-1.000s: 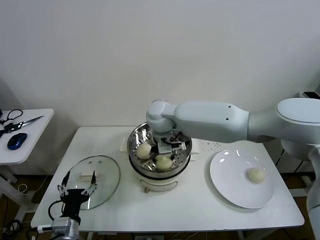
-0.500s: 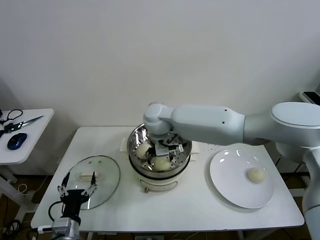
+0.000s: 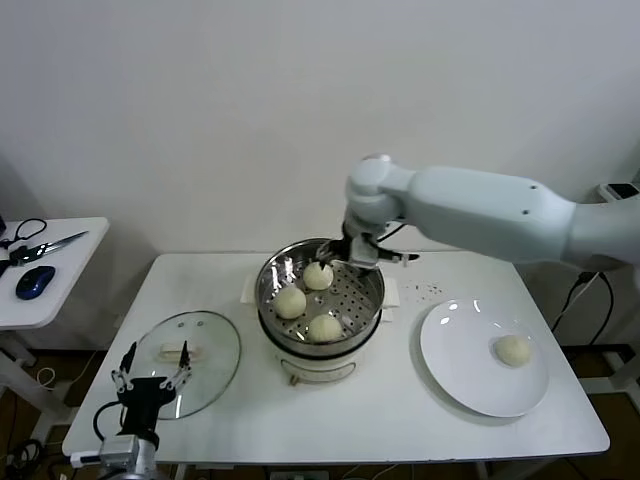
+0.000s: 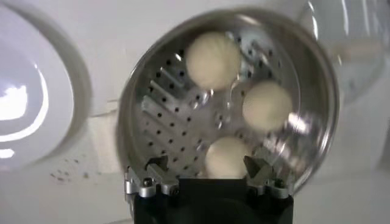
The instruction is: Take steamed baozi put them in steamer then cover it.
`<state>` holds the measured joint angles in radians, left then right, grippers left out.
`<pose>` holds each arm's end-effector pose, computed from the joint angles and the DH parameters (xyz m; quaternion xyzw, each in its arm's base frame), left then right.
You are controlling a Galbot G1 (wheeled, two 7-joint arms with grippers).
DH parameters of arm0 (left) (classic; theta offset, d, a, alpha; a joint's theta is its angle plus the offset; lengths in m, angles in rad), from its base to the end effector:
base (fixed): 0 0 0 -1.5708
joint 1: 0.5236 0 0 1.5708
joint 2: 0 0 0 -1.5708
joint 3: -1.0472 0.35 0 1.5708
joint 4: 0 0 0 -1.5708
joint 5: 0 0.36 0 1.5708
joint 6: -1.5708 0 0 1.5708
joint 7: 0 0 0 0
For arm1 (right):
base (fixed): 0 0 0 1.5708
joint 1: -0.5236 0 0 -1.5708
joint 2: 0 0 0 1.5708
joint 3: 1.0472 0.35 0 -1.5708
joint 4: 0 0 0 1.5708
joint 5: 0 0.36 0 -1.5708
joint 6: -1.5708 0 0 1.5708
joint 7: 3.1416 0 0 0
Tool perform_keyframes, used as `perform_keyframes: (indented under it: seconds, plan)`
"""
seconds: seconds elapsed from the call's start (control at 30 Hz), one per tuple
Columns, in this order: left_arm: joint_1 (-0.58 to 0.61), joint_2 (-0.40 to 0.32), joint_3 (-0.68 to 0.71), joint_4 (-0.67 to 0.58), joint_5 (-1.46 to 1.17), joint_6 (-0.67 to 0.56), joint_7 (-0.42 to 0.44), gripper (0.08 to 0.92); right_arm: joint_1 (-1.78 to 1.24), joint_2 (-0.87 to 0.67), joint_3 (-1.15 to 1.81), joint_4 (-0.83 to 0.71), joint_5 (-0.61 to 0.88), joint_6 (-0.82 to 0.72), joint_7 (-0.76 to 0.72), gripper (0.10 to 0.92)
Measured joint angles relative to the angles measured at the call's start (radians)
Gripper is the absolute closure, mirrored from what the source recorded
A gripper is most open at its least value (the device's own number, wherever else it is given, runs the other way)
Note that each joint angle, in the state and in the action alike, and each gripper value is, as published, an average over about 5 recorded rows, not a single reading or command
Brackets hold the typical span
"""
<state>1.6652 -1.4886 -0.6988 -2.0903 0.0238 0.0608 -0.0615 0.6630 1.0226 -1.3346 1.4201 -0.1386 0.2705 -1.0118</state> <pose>0.1545 0.0683 -0.3138 0.0843 -0.9893 -0.0941 0.0733 0.5317 0.0807 -0.0273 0.5874 -0.2117 0.7799 0.0437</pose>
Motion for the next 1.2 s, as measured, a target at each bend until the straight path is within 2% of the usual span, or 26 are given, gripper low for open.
perform_keyframes:
  seconds: [0.23, 0.47, 0.8, 1.2]
  plan:
    - [0.009, 0.004, 0.000, -0.018, -0.005, 0.004, 0.000, 0.177, 0.003, -0.221, -0.027, 0.019, 0.198, -0.269, 0.010, 0.203]
    - [0.008, 0.010, 0.003, -0.036, -0.027, 0.018, 0.000, 0.177, -0.144, -0.425, 0.070, 0.000, 0.237, -0.397, -0.024, 0.203]
    - [0.012, 0.010, 0.006, -0.040, -0.037, 0.027, -0.001, 0.177, -0.531, -0.558, 0.380, -0.093, 0.165, -0.426, -0.069, 0.203]
    - [0.016, 0.008, 0.001, -0.035, -0.039, 0.029, -0.001, 0.177, -0.770, -0.529, 0.611, -0.252, 0.050, -0.393, -0.098, 0.203]
